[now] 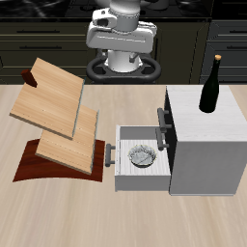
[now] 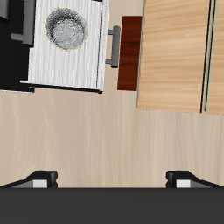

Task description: Place the bowl on top of the cabinet

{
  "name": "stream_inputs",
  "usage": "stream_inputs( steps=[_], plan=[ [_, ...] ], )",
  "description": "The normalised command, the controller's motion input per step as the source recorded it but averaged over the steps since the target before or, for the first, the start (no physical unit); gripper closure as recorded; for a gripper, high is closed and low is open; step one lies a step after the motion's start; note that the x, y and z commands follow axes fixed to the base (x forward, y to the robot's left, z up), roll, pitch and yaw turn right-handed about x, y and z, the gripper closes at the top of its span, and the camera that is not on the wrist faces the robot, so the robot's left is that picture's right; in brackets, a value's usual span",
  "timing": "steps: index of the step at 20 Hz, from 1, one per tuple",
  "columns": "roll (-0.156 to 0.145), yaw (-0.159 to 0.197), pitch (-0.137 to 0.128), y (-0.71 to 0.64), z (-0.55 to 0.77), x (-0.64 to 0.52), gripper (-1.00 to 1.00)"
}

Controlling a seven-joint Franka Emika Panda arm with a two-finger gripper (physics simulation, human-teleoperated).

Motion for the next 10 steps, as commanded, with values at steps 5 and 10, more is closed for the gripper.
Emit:
stream_inputs(
  steps=[5,10],
  plan=[
    [0.012,0.069,-0.031,-0.11,0.05,0.38,-1.00],
    [-0.033,0.008,0.014,-0.11,-0.02,0.48,-1.00]
  ],
)
